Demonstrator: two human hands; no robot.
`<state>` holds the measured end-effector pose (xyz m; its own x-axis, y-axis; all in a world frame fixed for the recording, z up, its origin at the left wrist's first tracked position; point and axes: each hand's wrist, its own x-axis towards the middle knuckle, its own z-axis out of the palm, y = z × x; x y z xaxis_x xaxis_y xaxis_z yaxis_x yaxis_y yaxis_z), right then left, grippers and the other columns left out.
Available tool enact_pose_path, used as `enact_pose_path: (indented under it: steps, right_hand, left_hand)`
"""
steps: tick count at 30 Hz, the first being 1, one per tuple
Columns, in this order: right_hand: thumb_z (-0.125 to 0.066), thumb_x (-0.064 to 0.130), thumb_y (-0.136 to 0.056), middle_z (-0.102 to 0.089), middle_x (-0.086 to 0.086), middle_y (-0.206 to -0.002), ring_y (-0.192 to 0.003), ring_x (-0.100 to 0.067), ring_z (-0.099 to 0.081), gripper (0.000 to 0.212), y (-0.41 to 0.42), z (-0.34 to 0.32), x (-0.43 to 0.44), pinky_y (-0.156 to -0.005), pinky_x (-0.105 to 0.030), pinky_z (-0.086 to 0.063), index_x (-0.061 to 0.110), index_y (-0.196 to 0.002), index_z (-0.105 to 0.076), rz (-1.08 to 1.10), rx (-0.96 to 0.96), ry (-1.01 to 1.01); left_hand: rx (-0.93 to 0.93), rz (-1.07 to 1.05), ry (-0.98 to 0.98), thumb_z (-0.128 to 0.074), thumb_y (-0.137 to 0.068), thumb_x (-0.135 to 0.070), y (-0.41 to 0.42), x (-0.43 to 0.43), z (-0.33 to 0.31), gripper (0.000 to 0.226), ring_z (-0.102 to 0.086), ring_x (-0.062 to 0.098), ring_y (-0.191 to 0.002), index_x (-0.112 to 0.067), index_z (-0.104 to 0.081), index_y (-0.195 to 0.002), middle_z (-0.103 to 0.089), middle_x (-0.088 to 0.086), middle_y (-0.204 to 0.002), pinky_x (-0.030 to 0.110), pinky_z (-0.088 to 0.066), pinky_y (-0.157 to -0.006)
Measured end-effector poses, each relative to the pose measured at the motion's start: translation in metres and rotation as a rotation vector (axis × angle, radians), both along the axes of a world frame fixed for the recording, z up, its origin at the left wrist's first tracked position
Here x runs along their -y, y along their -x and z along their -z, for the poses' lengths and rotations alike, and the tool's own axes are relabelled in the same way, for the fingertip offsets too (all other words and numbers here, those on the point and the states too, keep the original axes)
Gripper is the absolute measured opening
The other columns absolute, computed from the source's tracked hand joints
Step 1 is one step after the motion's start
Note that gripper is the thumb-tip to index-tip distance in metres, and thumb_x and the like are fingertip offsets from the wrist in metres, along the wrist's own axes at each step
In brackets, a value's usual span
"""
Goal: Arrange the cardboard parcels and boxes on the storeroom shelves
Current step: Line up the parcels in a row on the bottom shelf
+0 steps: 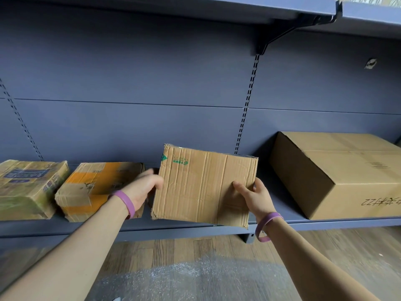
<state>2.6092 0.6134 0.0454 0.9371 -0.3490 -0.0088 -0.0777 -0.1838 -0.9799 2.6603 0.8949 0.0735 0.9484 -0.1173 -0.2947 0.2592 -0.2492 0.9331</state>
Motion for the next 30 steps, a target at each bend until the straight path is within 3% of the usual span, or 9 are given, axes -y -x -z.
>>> enact_pose_path:
  steps: [4, 6, 8, 12, 14, 17, 21, 27, 30]
  right_hand:
    - [-0.075, 0.024, -0.087, -0.066, -0.023, -0.111, -0.105, -0.039, -0.063, 0.026, 0.001, 0.003, 0.005, -0.097, -0.055, -0.049, 0.009, -0.099, -0.058, -0.009, -0.026, 0.023]
    - [-0.079, 0.021, -0.084, -0.066, -0.023, -0.106, -0.097, -0.039, -0.064, 0.036, 0.0, 0.006, 0.008, -0.094, -0.057, -0.051, 0.003, -0.106, -0.057, -0.013, -0.036, 0.046]
    - [-0.08, 0.016, -0.081, -0.064, -0.021, -0.101, -0.092, -0.032, -0.061, 0.034, 0.001, 0.006, 0.007, -0.091, -0.055, -0.052, 0.007, -0.105, -0.057, -0.034, -0.029, 0.037]
    - [-0.086, 0.013, -0.075, -0.064, -0.016, -0.111, -0.104, -0.029, -0.062, 0.046, 0.003, 0.003, 0.005, -0.092, -0.046, -0.053, 0.013, -0.107, -0.054, -0.098, 0.008, 0.016]
    - [-0.094, 0.041, -0.059, -0.066, -0.017, -0.116, -0.109, -0.034, -0.063, 0.076, 0.005, -0.002, 0.003, -0.097, -0.047, -0.053, 0.007, -0.115, -0.055, -0.155, 0.008, -0.008]
    - [-0.079, 0.082, -0.044, -0.067, -0.01, -0.118, -0.112, -0.026, -0.063, 0.115, 0.007, -0.005, 0.003, -0.105, -0.048, -0.045, 0.003, -0.125, -0.057, -0.226, -0.024, -0.152]
    - [-0.042, 0.079, -0.072, -0.058, 0.008, -0.138, -0.128, -0.012, -0.052, 0.086, 0.008, -0.01, -0.002, -0.115, -0.04, -0.03, 0.027, -0.14, -0.053, -0.241, -0.115, -0.33]
    - [-0.05, 0.078, -0.08, -0.052, 0.006, -0.143, -0.131, -0.021, -0.05, 0.077, 0.006, -0.01, -0.008, -0.11, -0.049, -0.036, 0.033, -0.142, -0.048, -0.09, -0.078, -0.386]
    - [-0.062, 0.089, -0.06, -0.055, 0.008, -0.141, -0.131, -0.021, -0.052, 0.095, 0.007, -0.007, -0.008, -0.111, -0.054, -0.039, 0.037, -0.138, -0.051, -0.081, -0.01, -0.39]
  left_hand:
    - [-0.1, -0.037, 0.138, -0.035, -0.095, -0.068, -0.004, 0.002, -0.001, 0.076, -0.049, 0.033, -0.133, -0.011, -0.047, -0.144, -0.056, 0.016, -0.14, 0.052, -0.033, -0.111]
    - [-0.148, -0.069, 0.163, -0.026, -0.077, -0.093, -0.005, 0.006, -0.003, 0.109, -0.033, 0.032, -0.146, -0.021, -0.025, -0.158, -0.039, 0.01, -0.157, 0.058, -0.019, -0.118]
    - [-0.122, -0.074, 0.148, -0.03, -0.06, -0.101, -0.006, 0.008, -0.005, 0.117, -0.035, 0.03, -0.145, -0.032, -0.033, -0.154, -0.043, 0.003, -0.155, 0.061, -0.018, -0.118]
    - [-0.033, -0.064, 0.227, -0.041, -0.094, -0.068, 0.001, 0.01, -0.008, 0.048, -0.055, 0.025, -0.121, -0.032, -0.061, -0.119, -0.066, 0.003, -0.123, 0.057, -0.035, -0.11]
    - [0.0, -0.051, 0.274, -0.042, -0.101, -0.051, 0.004, 0.008, -0.008, 0.035, -0.059, 0.028, -0.117, -0.027, -0.064, -0.114, -0.068, 0.008, -0.119, 0.057, -0.041, -0.105]
    - [0.032, -0.079, 0.36, -0.041, -0.103, -0.036, 0.006, 0.004, -0.006, 0.028, -0.058, 0.028, -0.114, -0.022, -0.064, -0.109, -0.067, 0.012, -0.115, 0.054, -0.044, -0.102]
    - [0.054, -0.132, 0.424, -0.038, -0.103, -0.025, 0.004, 0.0, -0.003, 0.025, -0.057, 0.027, -0.105, -0.017, -0.061, -0.11, -0.064, 0.014, -0.112, 0.047, -0.046, -0.092]
    - [-0.01, -0.109, 0.465, -0.036, -0.097, -0.008, 0.004, 0.004, -0.002, 0.032, -0.058, 0.032, -0.112, -0.01, -0.064, -0.113, -0.062, 0.025, -0.131, 0.053, -0.04, -0.11]
    - [-0.029, -0.107, 0.442, -0.034, -0.092, -0.002, 0.004, 0.006, -0.002, 0.036, -0.06, 0.034, -0.109, -0.006, -0.063, -0.113, -0.062, 0.026, -0.129, 0.046, -0.049, -0.096]
